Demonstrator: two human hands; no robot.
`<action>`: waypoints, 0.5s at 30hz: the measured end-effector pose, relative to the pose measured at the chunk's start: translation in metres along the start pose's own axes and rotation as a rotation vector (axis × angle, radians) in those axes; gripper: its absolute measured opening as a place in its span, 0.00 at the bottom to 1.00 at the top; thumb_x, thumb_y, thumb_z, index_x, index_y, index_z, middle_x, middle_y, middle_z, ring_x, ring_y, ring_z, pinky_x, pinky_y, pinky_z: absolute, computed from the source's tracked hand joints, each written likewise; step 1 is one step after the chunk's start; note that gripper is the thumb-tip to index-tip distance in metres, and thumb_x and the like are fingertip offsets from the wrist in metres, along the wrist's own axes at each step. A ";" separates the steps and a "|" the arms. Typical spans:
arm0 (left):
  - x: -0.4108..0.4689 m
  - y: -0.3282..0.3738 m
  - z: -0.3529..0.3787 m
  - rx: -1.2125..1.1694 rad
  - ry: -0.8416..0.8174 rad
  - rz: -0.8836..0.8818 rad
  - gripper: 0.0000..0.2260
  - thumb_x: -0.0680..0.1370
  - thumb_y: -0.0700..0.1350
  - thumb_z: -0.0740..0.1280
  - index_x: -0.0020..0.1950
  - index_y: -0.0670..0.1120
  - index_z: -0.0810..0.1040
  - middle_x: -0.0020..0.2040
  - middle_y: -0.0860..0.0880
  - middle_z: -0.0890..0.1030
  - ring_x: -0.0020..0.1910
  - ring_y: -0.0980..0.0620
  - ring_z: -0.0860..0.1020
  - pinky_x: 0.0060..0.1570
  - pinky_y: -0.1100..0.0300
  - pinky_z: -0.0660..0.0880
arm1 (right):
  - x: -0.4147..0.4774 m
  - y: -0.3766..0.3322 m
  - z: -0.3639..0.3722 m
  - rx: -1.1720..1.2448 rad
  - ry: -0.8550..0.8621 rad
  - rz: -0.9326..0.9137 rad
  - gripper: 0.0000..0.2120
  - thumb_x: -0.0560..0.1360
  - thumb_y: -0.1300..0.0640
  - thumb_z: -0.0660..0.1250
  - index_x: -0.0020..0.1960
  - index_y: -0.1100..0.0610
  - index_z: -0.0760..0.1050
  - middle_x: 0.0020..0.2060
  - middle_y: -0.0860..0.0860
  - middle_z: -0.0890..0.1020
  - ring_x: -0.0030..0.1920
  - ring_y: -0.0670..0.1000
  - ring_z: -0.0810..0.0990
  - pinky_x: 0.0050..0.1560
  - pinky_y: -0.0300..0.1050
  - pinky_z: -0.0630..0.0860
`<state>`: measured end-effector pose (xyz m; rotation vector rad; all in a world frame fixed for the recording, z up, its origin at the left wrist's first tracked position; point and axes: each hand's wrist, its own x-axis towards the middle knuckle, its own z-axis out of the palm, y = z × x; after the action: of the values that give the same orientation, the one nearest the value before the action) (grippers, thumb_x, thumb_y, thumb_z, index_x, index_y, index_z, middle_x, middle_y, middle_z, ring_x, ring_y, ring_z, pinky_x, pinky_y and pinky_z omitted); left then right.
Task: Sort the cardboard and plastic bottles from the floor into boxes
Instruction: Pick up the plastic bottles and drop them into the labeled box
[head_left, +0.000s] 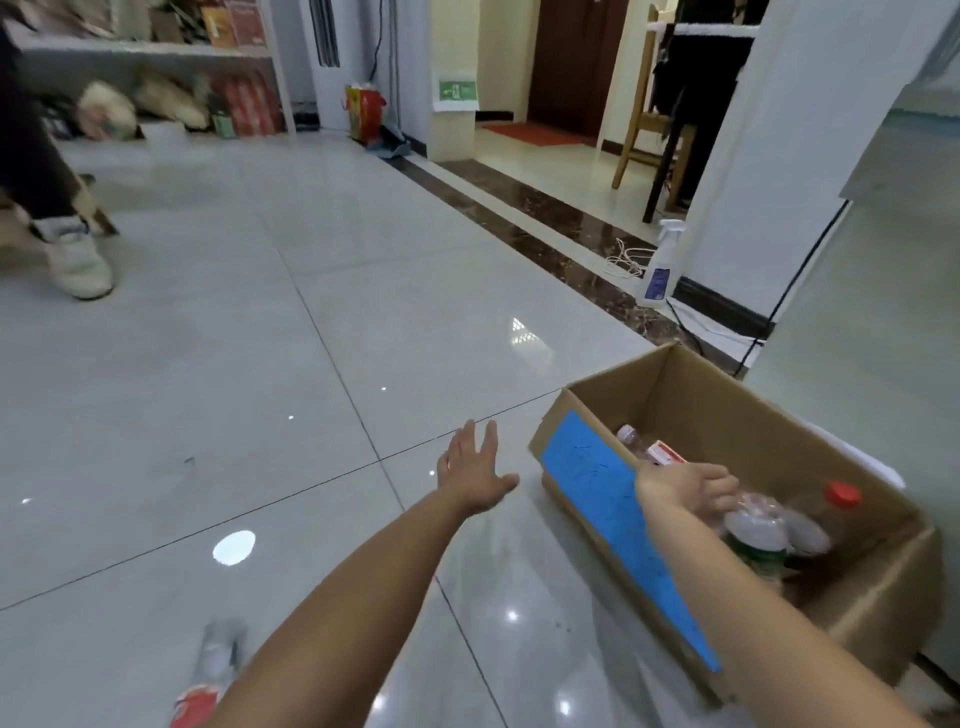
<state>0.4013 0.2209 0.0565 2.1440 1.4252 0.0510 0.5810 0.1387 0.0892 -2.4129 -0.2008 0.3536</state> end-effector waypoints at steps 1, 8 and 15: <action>-0.009 -0.033 -0.008 0.008 0.005 -0.066 0.36 0.80 0.56 0.60 0.79 0.51 0.40 0.79 0.45 0.39 0.78 0.46 0.41 0.75 0.49 0.45 | -0.014 -0.005 0.016 0.024 0.000 -0.084 0.41 0.72 0.55 0.71 0.74 0.69 0.52 0.74 0.61 0.56 0.73 0.61 0.54 0.72 0.54 0.55; -0.127 -0.247 -0.045 -0.031 0.044 -0.532 0.38 0.79 0.58 0.60 0.79 0.49 0.40 0.79 0.44 0.38 0.78 0.45 0.40 0.75 0.48 0.47 | -0.163 -0.013 0.135 -0.139 -0.400 -0.705 0.37 0.75 0.55 0.67 0.75 0.67 0.51 0.75 0.61 0.54 0.75 0.60 0.51 0.72 0.53 0.56; -0.250 -0.358 -0.031 -0.156 0.058 -0.866 0.40 0.79 0.59 0.62 0.79 0.48 0.39 0.78 0.43 0.37 0.78 0.42 0.39 0.76 0.48 0.47 | -0.292 0.025 0.204 -0.485 -0.924 -1.083 0.39 0.77 0.51 0.64 0.77 0.62 0.45 0.77 0.58 0.47 0.77 0.57 0.44 0.74 0.48 0.53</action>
<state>-0.0180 0.1187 -0.0178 1.2666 2.1753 -0.0982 0.2427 0.1757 -0.0183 -1.9672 -2.0504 0.9095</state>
